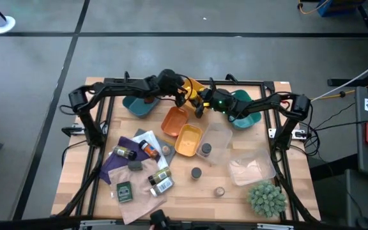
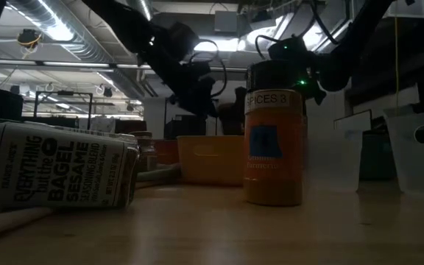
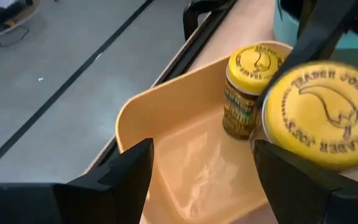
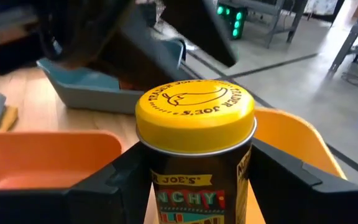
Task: Sort spices by type
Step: Put the yellow seasoning bottle into the big yellow bin
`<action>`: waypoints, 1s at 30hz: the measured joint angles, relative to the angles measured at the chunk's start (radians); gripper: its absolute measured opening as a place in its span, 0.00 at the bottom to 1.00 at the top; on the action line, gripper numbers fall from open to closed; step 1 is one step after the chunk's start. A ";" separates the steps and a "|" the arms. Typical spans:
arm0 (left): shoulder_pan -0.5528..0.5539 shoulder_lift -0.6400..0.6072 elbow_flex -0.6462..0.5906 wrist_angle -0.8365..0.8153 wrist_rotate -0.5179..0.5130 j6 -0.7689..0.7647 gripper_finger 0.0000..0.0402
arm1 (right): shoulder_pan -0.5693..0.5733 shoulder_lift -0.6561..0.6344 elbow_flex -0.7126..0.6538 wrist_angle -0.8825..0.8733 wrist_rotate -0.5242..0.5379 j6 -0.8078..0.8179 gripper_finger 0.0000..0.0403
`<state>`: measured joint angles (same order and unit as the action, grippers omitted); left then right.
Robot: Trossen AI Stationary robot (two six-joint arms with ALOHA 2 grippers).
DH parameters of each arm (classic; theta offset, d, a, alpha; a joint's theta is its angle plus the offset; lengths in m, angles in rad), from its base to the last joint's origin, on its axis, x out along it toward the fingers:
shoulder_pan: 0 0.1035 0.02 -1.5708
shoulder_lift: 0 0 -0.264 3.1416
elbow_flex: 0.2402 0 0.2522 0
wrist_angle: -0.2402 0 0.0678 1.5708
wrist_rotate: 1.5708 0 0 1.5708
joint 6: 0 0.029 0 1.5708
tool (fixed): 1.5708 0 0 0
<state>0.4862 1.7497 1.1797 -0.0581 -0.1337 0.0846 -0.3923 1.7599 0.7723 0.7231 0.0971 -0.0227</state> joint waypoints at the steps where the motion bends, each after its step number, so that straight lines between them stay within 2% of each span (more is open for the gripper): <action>1: 0.000 0.006 0.000 0.005 0.000 -0.003 0.65 | 0.000 0.000 0.000 -0.006 0.000 0.000 0.56; 9: -0.020 0.023 0.000 0.024 -0.006 -0.007 0.65 | 0.000 0.000 0.000 -0.034 0.003 0.000 0.57; 20: -0.050 0.044 0.000 0.054 0.011 -0.010 0.65 | 0.001 0.001 0.000 -0.088 -0.023 0.000 0.64; 30: -0.062 0.053 0.000 0.049 0.006 0.001 0.65 | 0.000 0.000 0.000 -0.095 -0.022 -0.001 0.65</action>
<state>0.4245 1.8024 1.1797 -0.0093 -0.1272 0.0856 -0.3923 1.7603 0.7727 0.6285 0.0750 -0.0233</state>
